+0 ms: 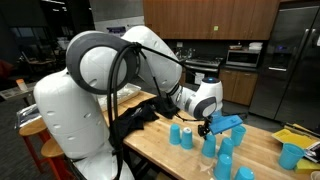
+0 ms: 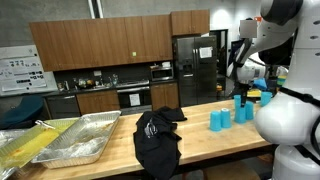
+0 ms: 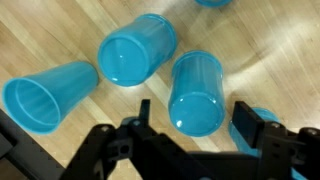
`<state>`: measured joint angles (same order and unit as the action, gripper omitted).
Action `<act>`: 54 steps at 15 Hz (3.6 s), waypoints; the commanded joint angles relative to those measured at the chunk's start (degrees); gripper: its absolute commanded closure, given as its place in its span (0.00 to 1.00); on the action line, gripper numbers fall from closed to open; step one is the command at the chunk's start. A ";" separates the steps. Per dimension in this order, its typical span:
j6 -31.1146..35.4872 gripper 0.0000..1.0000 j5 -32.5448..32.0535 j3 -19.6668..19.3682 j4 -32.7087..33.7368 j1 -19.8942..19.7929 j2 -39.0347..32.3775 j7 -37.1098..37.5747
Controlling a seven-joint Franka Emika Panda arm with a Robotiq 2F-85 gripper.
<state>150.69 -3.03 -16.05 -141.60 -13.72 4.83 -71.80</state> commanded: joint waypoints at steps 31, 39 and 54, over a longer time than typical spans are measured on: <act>-1.36 0.00 6.67 2.65 -0.80 4.43 0.64 -16.54; 1.01 0.00 19.60 4.63 -4.83 7.98 2.62 -18.95; -16.56 0.00 -5.18 5.31 2.41 5.84 1.85 -15.19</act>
<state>136.38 -6.95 -11.07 -140.57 -7.83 6.27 -86.97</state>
